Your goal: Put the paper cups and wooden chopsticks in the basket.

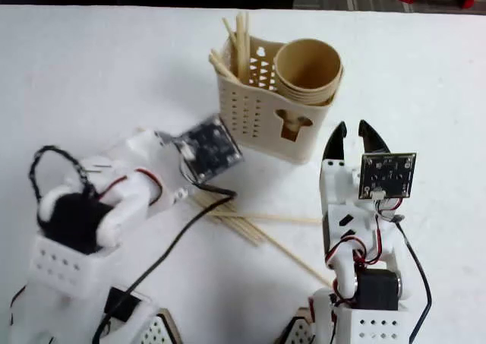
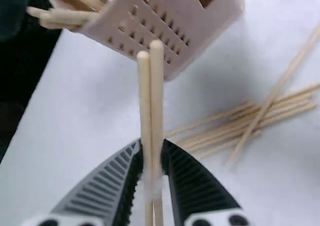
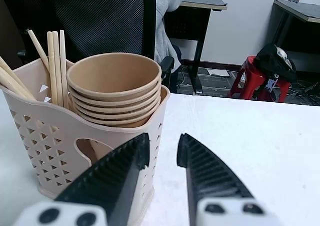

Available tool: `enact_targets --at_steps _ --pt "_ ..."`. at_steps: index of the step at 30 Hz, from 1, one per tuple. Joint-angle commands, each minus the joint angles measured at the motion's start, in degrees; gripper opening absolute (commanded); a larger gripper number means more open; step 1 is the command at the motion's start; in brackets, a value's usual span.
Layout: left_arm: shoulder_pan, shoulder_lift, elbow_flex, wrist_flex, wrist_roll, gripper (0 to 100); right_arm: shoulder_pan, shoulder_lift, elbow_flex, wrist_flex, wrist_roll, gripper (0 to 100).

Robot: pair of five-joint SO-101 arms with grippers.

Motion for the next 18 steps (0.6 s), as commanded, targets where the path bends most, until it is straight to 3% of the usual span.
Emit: enact_targets --at_steps 1,13,18 --pt "-0.13 -1.19 -8.7 -5.71 6.51 2 0.66 -0.57 -0.18 -1.45 0.62 10.8" --pt "0.22 -1.1 -10.29 -29.98 18.55 2 0.66 -0.57 -0.18 -1.45 0.62 10.8" --pt "5.58 -0.22 -10.29 -39.12 19.52 2 0.66 -0.57 -0.18 -1.45 0.62 10.8"
